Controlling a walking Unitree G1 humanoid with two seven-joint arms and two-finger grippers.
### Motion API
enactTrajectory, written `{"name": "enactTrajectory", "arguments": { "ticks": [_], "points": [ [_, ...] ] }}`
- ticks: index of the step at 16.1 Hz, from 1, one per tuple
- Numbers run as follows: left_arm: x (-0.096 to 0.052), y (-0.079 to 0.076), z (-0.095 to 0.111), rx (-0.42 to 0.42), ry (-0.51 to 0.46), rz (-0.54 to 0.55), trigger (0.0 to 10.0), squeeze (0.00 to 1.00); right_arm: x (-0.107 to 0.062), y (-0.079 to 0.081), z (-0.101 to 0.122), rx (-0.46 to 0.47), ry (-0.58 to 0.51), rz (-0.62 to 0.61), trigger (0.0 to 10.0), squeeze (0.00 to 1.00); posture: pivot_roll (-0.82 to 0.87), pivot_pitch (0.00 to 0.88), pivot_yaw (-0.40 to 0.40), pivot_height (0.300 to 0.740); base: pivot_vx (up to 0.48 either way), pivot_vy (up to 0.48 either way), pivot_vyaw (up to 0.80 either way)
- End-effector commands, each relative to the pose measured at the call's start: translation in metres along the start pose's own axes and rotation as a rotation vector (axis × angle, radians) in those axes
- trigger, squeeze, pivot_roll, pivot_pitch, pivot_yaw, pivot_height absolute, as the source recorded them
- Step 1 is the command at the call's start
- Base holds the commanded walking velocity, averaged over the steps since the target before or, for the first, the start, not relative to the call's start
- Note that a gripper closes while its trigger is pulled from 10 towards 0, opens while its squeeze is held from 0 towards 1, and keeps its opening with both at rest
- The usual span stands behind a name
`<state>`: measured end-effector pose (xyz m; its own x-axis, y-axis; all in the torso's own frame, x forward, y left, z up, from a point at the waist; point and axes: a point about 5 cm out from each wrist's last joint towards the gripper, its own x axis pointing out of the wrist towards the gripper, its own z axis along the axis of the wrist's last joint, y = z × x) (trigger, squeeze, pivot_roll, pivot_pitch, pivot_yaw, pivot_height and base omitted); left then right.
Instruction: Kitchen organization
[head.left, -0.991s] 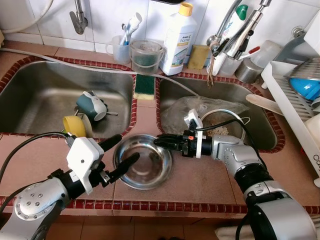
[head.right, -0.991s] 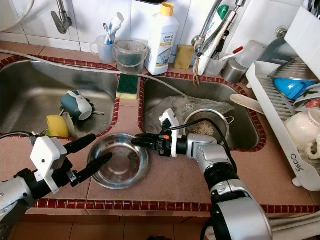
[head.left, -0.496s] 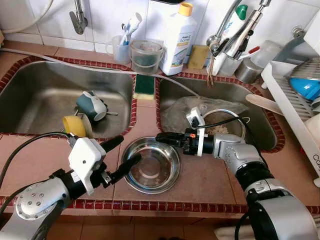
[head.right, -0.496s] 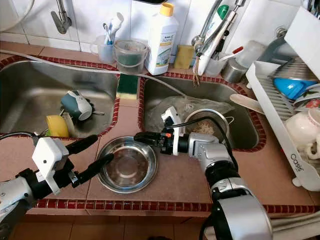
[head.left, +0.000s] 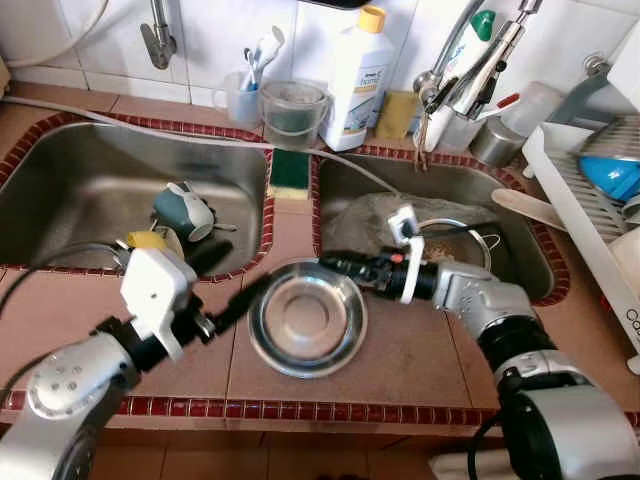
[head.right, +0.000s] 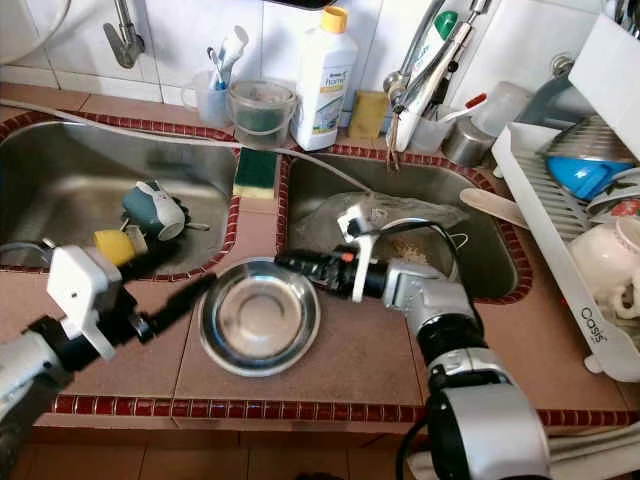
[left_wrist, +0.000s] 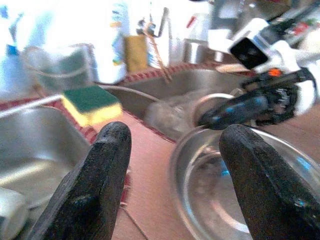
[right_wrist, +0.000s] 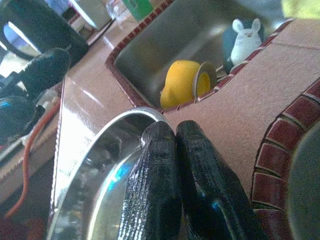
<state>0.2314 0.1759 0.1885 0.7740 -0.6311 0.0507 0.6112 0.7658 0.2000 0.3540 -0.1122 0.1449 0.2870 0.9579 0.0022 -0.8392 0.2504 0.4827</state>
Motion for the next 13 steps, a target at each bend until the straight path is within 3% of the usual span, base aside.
{"name": "enactTrajectory", "arguments": {
  "ticks": [1, 5, 6, 7, 8, 13],
  "points": [
    [0.000, 0.001, 0.001, 0.008, -0.003, 0.003, 10.0, 0.00, -0.007, -0.002, 0.007, 0.014, -0.029, -0.007, 0.0, 0.00, -0.06, 0.120, -0.160, 0.740, 0.000, 0.000, 0.00],
    [0.000, 0.000, 0.000, 0.006, -0.002, 0.005, 10.0, 0.00, -0.006, -0.003, -0.007, -0.060, 0.075, -0.021, 0.0, 0.00, -0.06, 0.122, -0.161, 0.740, 0.000, 0.000, 0.00],
    [0.000, 0.000, 0.000, 0.007, -0.002, 0.007, 10.0, 0.00, -0.006, -0.003, -0.011, -0.062, 0.098, -0.023, 7.3, 0.00, -0.06, 0.124, -0.161, 0.740, 0.000, 0.000, 0.00],
    [0.000, 0.000, 0.000, 0.007, -0.002, 0.008, 10.0, 0.00, -0.007, -0.004, -0.013, -0.066, 0.118, -0.035, 10.0, 0.00, -0.06, 0.127, -0.163, 0.740, 0.000, 0.000, 0.00],
    [0.000, 0.000, 0.000, 0.006, -0.001, 0.008, 10.0, 0.00, -0.008, -0.005, -0.016, -0.067, 0.143, -0.045, 10.0, 1.00, -0.06, 0.129, -0.163, 0.740, 0.000, 0.000, 0.00],
    [-0.002, 0.000, 0.000, 0.003, 0.000, 0.013, 10.0, 0.00, -0.011, -0.003, -0.017, -0.051, 0.175, 0.009, 10.0, 1.00, -0.05, 0.135, -0.165, 0.740, 0.000, 0.000, 0.00]
  ]
}}
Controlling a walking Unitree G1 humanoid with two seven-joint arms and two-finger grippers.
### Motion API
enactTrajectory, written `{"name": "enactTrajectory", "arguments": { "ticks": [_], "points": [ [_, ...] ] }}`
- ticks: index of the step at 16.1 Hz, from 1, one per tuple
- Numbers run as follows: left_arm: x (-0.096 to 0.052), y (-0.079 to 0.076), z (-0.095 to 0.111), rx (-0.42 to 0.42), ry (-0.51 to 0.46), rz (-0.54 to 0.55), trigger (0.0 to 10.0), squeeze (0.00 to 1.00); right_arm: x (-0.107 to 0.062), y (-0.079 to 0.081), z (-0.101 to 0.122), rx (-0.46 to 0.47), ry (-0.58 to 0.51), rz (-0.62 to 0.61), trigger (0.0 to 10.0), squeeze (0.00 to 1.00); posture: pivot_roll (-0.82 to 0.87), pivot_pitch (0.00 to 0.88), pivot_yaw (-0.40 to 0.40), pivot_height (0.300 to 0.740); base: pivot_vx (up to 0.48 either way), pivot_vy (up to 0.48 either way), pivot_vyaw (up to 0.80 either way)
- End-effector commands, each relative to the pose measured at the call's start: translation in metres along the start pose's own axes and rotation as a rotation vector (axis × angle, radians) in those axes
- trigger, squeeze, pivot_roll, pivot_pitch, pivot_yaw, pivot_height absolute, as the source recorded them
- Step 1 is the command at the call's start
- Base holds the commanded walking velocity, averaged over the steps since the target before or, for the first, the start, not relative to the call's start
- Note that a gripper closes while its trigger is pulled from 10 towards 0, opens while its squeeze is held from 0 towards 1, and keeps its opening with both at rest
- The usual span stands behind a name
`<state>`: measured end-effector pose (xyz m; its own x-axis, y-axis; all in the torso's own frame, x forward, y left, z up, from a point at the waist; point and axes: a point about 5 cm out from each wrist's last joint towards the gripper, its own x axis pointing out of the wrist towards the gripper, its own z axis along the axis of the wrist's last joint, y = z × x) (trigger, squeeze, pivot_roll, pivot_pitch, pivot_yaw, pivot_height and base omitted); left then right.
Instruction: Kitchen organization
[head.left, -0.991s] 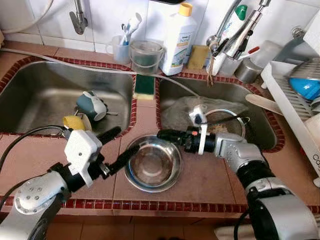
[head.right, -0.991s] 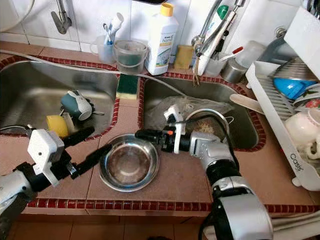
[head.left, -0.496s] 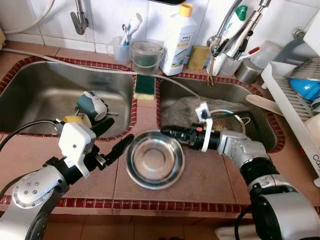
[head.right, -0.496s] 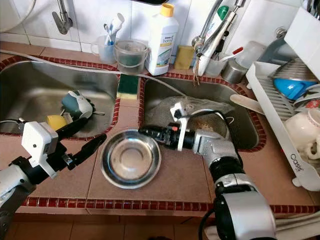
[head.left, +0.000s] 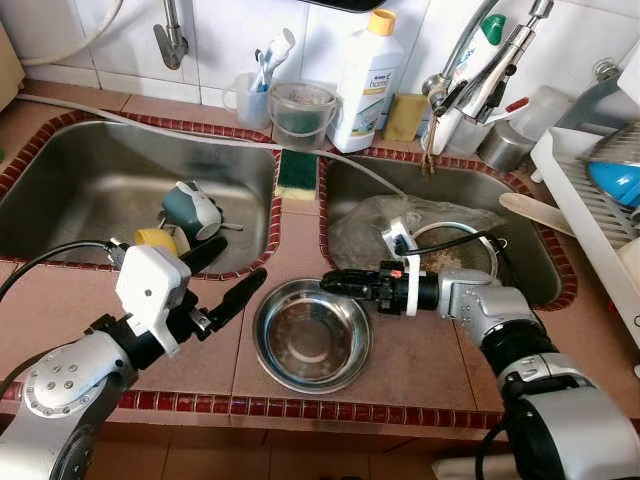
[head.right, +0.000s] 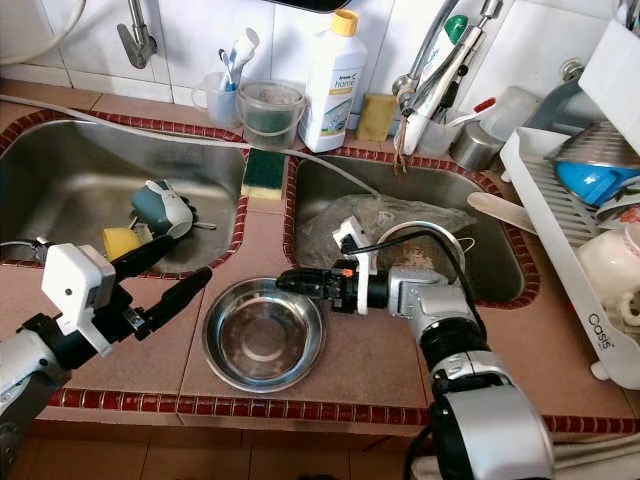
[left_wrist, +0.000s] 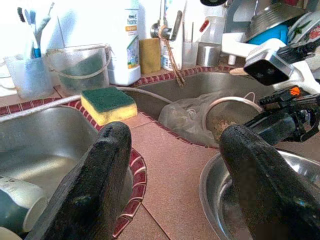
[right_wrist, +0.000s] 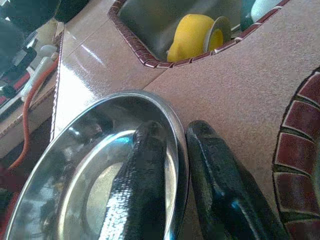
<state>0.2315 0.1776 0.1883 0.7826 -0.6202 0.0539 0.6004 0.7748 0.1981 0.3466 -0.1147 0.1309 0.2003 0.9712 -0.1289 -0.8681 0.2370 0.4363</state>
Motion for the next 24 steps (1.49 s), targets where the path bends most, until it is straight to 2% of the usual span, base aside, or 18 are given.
{"name": "enactTrajectory", "arguments": {
  "ticks": [1, 4, 5, 6, 12, 13, 20, 24],
  "points": [
    [-0.001, -0.001, 0.001, 0.004, 0.000, -0.001, 10.0, 0.00, -0.006, -0.002, -0.003, -0.006, 0.026, -0.012, 10.0, 1.00, -0.05, 0.137, -0.165, 0.740, 0.000, 0.000, 0.00],
    [-0.001, -0.001, 0.002, 0.004, 0.000, 0.003, 10.0, 0.00, -0.007, -0.002, -0.005, -0.074, 0.081, -0.019, 10.0, 1.00, -0.05, 0.146, -0.166, 0.740, 0.000, 0.000, 0.00],
    [-0.001, -0.001, 0.002, 0.003, 0.000, 0.005, 10.0, 0.00, -0.008, -0.002, -0.005, -0.082, 0.098, -0.004, 10.0, 0.25, -0.05, 0.151, -0.165, 0.740, 0.000, 0.000, 0.00],
    [-0.001, 0.000, 0.002, 0.004, 0.001, 0.006, 10.0, 0.00, -0.009, -0.001, -0.005, -0.088, 0.122, 0.006, 10.0, 0.00, -0.05, 0.153, -0.164, 0.740, 0.000, 0.000, 0.00],
    [-0.002, 0.001, 0.004, 0.010, 0.003, 0.016, 10.0, 0.00, -0.024, -0.005, -0.005, -0.160, 0.276, -0.007, 10.0, 0.00, -0.05, 0.161, -0.167, 0.740, 0.000, 0.000, 0.00],
    [-0.003, 0.001, 0.004, 0.010, 0.003, 0.020, 10.0, 0.00, -0.028, -0.006, -0.003, -0.162, 0.273, -0.019, 0.0, 0.00, -0.05, 0.163, -0.170, 0.740, 0.000, 0.000, 0.00],
    [-0.002, 0.001, 0.004, 0.009, 0.000, 0.021, 10.0, 0.00, -0.029, -0.008, 0.005, -0.157, 0.218, -0.052, 0.0, 0.00, -0.05, 0.146, -0.167, 0.740, 0.000, 0.000, 0.00],
    [-0.002, -0.005, 0.005, -0.012, -0.002, -0.044, 10.0, 0.00, -0.032, -0.010, 0.007, -0.157, 0.207, -0.070, 0.0, 0.00, -0.05, 0.140, -0.166, 0.740, 0.000, 0.000, 0.00]
  ]
}}
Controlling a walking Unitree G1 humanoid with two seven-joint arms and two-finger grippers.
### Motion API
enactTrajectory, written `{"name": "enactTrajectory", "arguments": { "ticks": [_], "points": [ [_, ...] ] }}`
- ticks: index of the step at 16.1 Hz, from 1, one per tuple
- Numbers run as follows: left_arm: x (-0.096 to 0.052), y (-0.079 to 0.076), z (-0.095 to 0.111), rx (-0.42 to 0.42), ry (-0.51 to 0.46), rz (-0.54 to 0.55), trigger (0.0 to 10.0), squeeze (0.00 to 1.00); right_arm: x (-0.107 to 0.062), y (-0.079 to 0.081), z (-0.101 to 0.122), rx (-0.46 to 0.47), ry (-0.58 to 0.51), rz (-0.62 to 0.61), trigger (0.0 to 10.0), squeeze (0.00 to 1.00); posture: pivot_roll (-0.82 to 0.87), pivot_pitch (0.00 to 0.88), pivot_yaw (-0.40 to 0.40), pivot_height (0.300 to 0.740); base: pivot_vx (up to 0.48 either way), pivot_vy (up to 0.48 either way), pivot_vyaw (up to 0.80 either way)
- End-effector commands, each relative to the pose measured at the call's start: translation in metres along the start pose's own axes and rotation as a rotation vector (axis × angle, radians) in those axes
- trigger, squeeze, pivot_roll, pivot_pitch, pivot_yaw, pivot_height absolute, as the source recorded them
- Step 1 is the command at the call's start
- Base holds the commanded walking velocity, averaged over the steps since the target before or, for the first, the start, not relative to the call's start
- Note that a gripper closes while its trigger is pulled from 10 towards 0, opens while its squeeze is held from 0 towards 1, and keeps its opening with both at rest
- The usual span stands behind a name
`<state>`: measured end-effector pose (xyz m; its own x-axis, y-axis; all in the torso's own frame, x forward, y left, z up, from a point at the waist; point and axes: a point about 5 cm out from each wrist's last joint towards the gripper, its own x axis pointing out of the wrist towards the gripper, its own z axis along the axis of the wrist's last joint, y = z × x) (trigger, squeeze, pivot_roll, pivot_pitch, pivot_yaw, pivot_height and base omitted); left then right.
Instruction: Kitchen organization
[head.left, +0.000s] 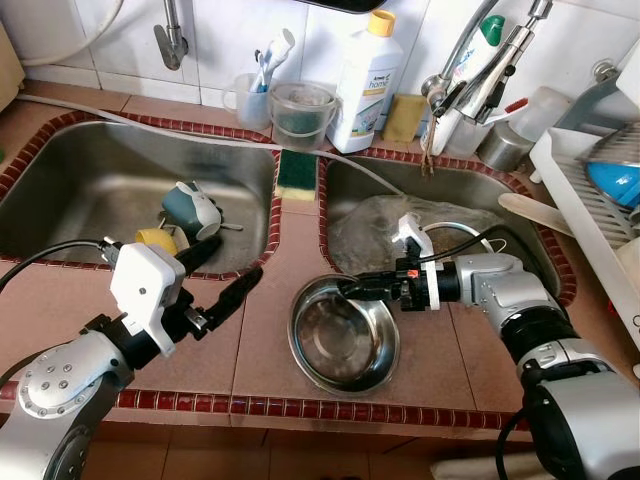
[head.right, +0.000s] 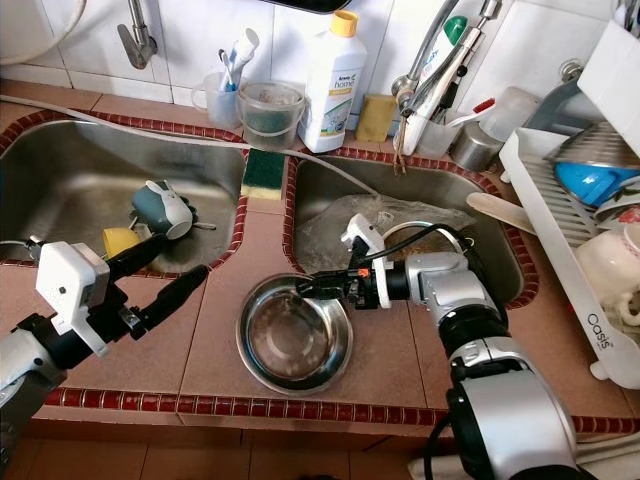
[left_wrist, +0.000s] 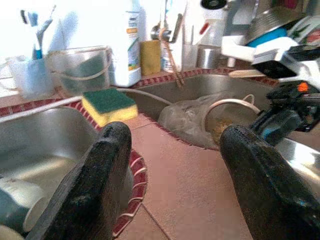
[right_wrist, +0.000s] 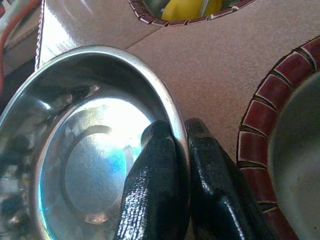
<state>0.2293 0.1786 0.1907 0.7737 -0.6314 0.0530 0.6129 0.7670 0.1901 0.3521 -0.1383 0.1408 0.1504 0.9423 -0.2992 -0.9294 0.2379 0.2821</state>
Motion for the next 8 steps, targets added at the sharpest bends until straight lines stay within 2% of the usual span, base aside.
{"name": "enactTrajectory", "arguments": {
  "ticks": [1, 3, 5, 7, 8],
  "points": [
    [-0.001, -0.008, 0.001, -0.006, 0.008, -0.054, 10.0, 0.00, -0.008, -0.004, -0.005, 0.014, 0.028, -0.051, 0.0, 0.00, -0.05, 0.139, -0.167, 0.740, 0.000, 0.000, 0.00],
    [-0.002, -0.013, -0.001, -0.006, 0.025, -0.091, 10.0, 0.00, -0.009, -0.005, -0.004, 0.025, 0.008, -0.058, 0.0, 0.00, -0.05, 0.136, -0.163, 0.740, 0.000, 0.000, 0.00],
    [0.001, -0.012, -0.004, 0.007, 0.034, -0.084, 10.0, 0.00, -0.012, -0.007, 0.005, 0.057, -0.070, -0.078, 0.0, 0.00, -0.06, 0.135, -0.159, 0.740, 0.000, 0.000, 0.00],
    [0.005, -0.002, -0.001, -0.011, 0.012, -0.032, 10.0, 0.00, -0.019, -0.009, 0.017, 0.126, -0.193, -0.095, 0.0, 0.00, -0.06, 0.128, -0.153, 0.740, 0.000, 0.000, 0.00],
    [0.009, 0.009, 0.004, -0.029, -0.019, 0.031, 10.0, 0.00, -0.024, -0.011, 0.020, 0.154, -0.250, -0.112, 0.0, 0.00, -0.06, 0.119, -0.148, 0.740, 0.000, 0.000, 0.00]
  ]
}}
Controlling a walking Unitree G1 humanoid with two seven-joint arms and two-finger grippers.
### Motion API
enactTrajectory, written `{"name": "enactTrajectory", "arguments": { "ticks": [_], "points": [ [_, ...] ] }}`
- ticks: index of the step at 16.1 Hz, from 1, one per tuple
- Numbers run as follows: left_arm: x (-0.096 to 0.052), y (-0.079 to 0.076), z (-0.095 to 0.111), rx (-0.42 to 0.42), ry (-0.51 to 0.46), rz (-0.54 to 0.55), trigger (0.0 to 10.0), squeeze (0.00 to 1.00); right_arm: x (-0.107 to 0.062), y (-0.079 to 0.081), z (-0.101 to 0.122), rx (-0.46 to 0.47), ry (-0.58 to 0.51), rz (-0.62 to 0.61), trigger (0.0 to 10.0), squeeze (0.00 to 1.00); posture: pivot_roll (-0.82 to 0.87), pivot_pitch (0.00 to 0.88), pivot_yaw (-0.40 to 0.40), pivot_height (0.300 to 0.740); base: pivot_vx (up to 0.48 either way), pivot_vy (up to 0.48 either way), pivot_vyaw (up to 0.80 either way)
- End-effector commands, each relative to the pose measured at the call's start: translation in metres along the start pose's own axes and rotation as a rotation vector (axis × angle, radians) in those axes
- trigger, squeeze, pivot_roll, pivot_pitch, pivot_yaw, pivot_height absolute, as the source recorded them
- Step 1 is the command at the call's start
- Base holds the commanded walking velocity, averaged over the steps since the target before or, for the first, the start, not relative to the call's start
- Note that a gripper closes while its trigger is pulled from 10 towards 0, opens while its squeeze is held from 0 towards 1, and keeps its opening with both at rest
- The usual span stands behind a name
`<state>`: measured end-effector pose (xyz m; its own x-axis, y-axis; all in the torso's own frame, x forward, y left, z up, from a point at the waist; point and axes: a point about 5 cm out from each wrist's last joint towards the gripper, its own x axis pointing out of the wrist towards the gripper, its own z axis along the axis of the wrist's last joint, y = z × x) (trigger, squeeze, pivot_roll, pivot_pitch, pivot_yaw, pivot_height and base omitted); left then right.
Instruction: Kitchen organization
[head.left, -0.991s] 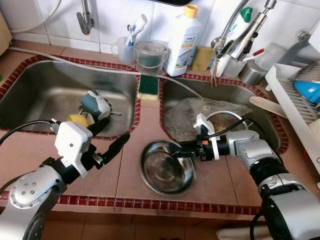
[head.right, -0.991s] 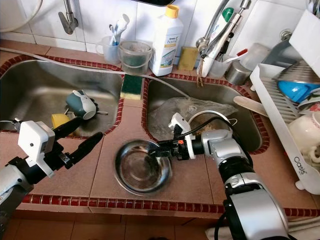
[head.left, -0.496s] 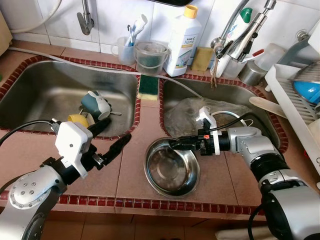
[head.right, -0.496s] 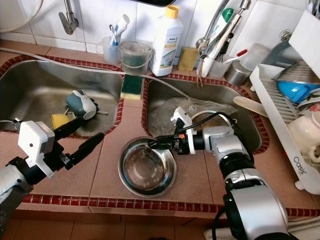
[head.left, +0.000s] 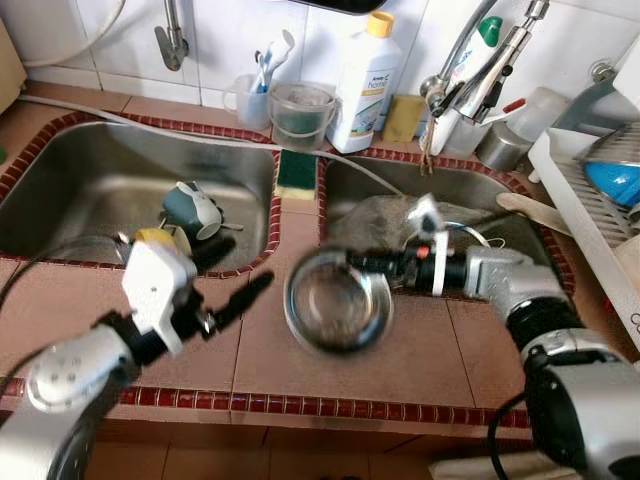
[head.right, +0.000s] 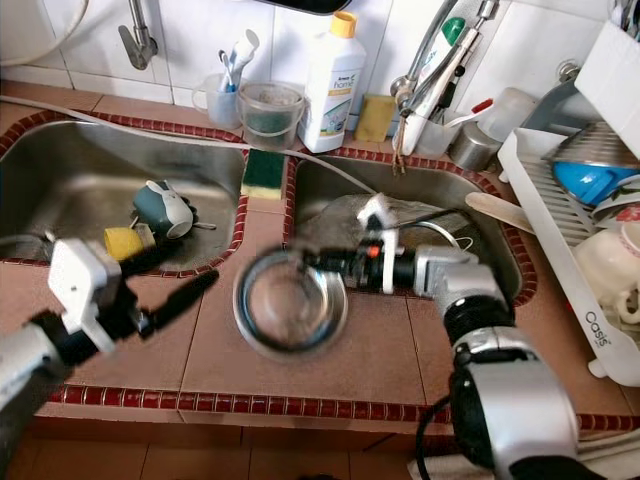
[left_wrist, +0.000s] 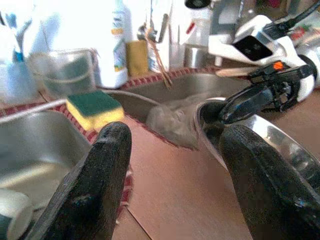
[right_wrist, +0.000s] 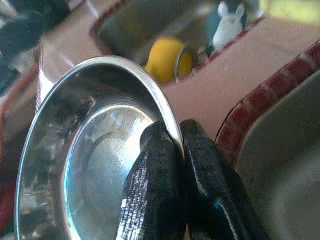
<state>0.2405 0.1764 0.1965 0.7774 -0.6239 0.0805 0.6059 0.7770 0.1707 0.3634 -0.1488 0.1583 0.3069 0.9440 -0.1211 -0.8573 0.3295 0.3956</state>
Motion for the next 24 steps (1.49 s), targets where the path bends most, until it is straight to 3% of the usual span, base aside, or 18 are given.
{"name": "enactTrajectory", "arguments": {
  "ticks": [1, 6, 8, 9, 11, 14, 18, 24],
  "points": [
    [0.002, 0.011, 0.005, 0.003, -0.028, 0.064, 10.0, 0.00, -0.013, -0.005, 0.009, 0.027, -0.076, -0.051, 0.0, 0.00, -0.06, 0.108, -0.143, 0.740, 0.000, 0.000, 0.00],
    [0.028, 0.041, 0.000, 0.081, 0.001, 0.292, 10.0, 0.00, -0.024, -0.005, 0.044, -0.035, -0.393, -0.164, 0.0, 0.00, -0.08, 0.059, -0.102, 0.740, 0.000, 0.000, 0.00],
    [0.035, 0.049, -0.005, 0.079, 0.022, 0.351, 10.0, 0.00, -0.028, -0.005, 0.051, -0.066, -0.468, -0.229, 0.3, 0.00, -0.09, 0.047, -0.083, 0.740, 0.000, 0.000, 0.00],
    [0.045, 0.056, -0.005, 0.051, 0.006, 0.402, 10.0, 0.00, -0.032, -0.003, 0.058, -0.102, -0.556, -0.286, 10.0, 0.00, -0.10, 0.039, -0.069, 0.740, 0.000, 0.000, 0.00],
    [0.052, 0.055, -0.001, 0.040, -0.026, 0.392, 10.0, 0.00, -0.033, 0.004, 0.063, -0.141, -0.637, -0.304, 10.0, 0.00, -0.12, 0.028, -0.048, 0.740, 0.000, 0.000, 0.00],
    [0.068, 0.059, -0.005, 0.026, -0.051, 0.441, 10.0, 0.00, -0.035, 0.024, 0.066, -0.246, -0.824, -0.485, 10.0, 0.00, -0.13, 0.023, -0.017, 0.740, 0.000, 0.000, 0.00],
    [0.072, 0.053, -0.015, -0.043, -0.057, 0.424, 10.0, 0.00, -0.031, 0.033, 0.048, -0.271, -0.834, -0.655, 10.0, 0.00, -0.14, 0.030, 0.000, 0.740, 0.000, 0.086, 0.00],
    [0.071, 0.052, -0.021, -0.042, -0.041, 0.423, 10.0, 0.00, -0.023, 0.041, 0.037, -0.273, -0.796, -0.686, 10.0, 0.00, -0.14, 0.037, -0.002, 0.740, 0.000, 0.480, 0.00]
  ]
}}
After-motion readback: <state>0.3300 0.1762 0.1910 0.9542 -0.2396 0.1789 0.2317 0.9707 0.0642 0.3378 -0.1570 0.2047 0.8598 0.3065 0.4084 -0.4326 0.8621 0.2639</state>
